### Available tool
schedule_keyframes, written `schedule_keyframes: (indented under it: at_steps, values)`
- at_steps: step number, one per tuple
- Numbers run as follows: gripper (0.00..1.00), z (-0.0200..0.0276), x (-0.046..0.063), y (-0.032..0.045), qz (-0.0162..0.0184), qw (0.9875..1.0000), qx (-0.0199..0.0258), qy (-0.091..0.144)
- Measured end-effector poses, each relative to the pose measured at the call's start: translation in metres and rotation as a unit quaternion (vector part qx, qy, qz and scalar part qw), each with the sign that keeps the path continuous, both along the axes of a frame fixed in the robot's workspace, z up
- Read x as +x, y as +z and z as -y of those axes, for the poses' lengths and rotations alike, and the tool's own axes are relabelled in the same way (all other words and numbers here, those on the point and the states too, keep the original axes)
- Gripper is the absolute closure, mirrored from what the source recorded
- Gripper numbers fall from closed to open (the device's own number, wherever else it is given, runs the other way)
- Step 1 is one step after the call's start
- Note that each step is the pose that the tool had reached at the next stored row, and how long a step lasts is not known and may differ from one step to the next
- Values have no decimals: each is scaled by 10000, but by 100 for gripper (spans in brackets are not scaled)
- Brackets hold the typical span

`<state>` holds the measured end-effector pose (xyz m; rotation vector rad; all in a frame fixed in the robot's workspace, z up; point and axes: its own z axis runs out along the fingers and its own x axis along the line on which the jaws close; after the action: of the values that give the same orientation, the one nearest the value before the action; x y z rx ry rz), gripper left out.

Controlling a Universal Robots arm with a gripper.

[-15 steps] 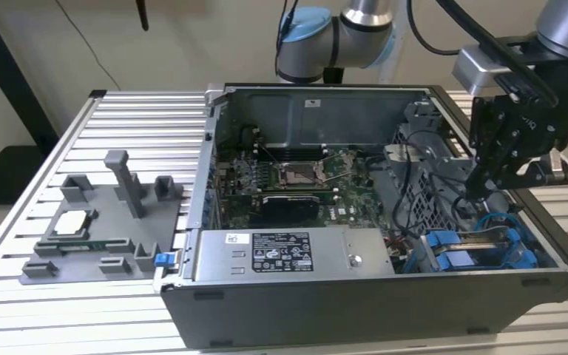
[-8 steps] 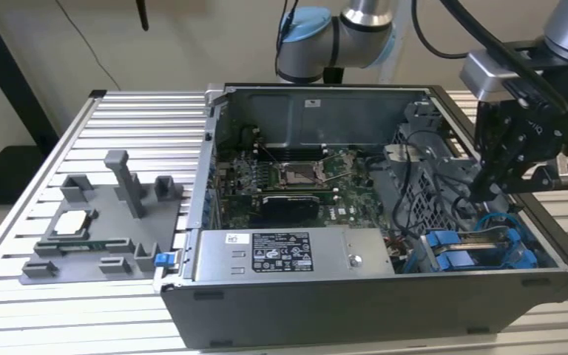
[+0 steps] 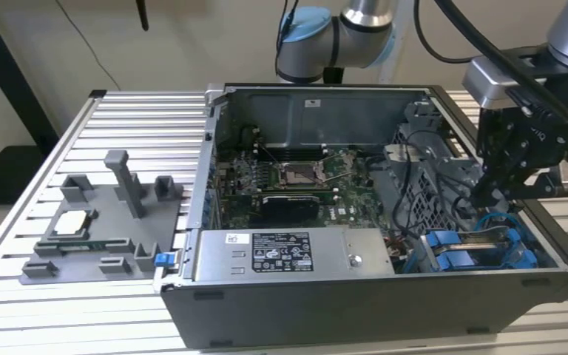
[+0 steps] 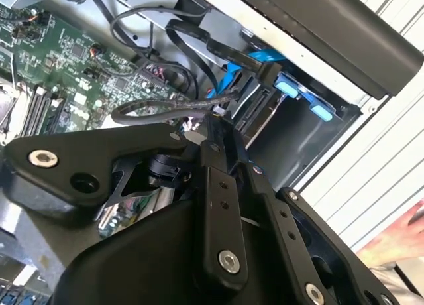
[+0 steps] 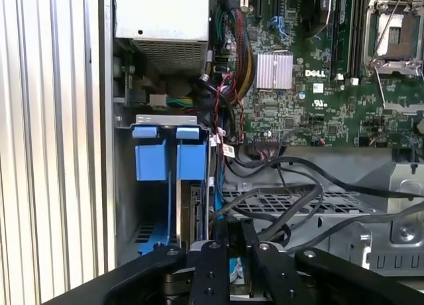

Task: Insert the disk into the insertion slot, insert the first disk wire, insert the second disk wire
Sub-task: 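Insert the first disk wire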

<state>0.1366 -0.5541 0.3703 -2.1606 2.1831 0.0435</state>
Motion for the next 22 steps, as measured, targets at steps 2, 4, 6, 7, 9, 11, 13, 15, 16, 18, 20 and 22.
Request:
schedule_keyframes:
  at_steps: [2, 4, 6, 7, 9, 11, 13, 15, 16, 18, 20, 22]
  values:
    - [100, 18, 5, -5, 0, 10000, 0, -11]
    - [100, 35, 12, -8, -2, 10000, -1, -22]
    - [100, 51, 18, -10, -4, 10000, -3, -34]
    - [100, 58, 22, -12, -6, 10000, -4, -40]
    - [100, 69, 29, -15, -8, 10000, -8, -53]
    - [100, 78, 38, -19, -11, 10000, -13, -65]
    - [100, 85, 47, -24, -15, 10000, -19, -77]
    - [100, 90, 56, -28, -18, 10000, -26, -89]
    - [100, 92, 60, -30, -19, 9999, -30, -95]
    - [100, 95, 67, -34, -20, 9999, -35, -107]
    - [100, 97, 72, -37, -19, 9999, -38, -115]
    - [100, 97, 75, -41, -19, 9999, -37, -120]
